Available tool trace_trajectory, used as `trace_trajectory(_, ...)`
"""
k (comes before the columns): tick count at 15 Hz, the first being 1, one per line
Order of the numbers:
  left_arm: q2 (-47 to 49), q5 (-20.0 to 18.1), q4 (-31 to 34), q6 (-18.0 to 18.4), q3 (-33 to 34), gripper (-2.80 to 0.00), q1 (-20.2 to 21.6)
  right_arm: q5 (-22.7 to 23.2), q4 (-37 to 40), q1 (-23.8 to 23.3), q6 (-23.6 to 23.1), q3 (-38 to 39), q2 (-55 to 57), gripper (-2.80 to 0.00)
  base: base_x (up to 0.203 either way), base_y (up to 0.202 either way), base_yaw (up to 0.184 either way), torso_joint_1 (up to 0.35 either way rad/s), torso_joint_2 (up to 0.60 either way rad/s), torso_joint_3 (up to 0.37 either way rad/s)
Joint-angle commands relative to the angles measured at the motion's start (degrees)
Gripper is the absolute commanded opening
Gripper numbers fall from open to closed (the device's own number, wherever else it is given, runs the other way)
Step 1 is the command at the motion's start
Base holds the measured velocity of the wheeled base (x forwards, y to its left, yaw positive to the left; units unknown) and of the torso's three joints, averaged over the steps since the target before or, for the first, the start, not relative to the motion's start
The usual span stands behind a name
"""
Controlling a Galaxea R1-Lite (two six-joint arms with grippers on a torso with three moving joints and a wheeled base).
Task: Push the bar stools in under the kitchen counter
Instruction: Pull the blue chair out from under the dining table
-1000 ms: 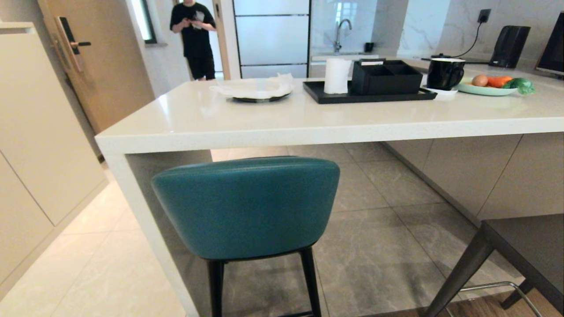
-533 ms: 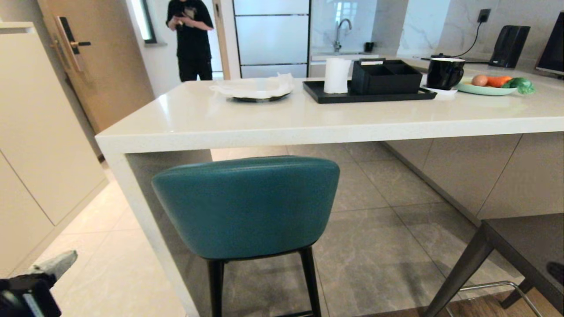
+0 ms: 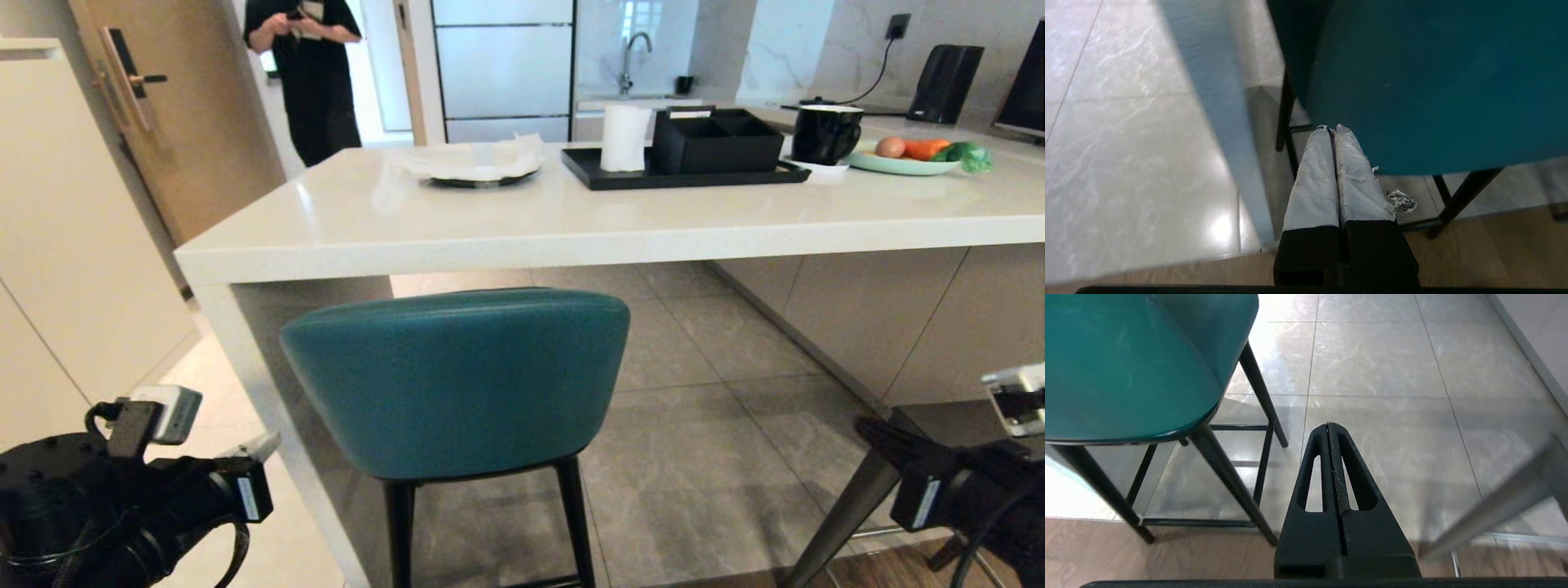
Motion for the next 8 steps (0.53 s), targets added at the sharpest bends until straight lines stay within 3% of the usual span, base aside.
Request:
trace_trajectory(1, 6.4, 0.7, -5.6, -0.3, 0.8, -2.80, -2.5, -0.1, -10.1, 1.0, -0.7, -0.2, 13.6, -2.80, 0.000, 0.000, 0.000, 0.000, 0.00, 0.000)
trace_trajectory(5, 3.4, -1.6, -6.0, -1.6, -3.5, -2.80, -2.4, -1.3, -28.1, 3.0, -0.8, -4.2, 28.7, -2.80, 0.000, 0.000, 0.000, 0.000, 0.00, 0.000)
trace_trajectory(8, 4.5, -2.7, -6.0, -1.8, -5.1, -2.80, -0.8, -2.2, -29.0, 5.7, -0.6, -9.4, 30.2, -2.80, 0.000, 0.000, 0.000, 0.000, 0.00, 0.000)
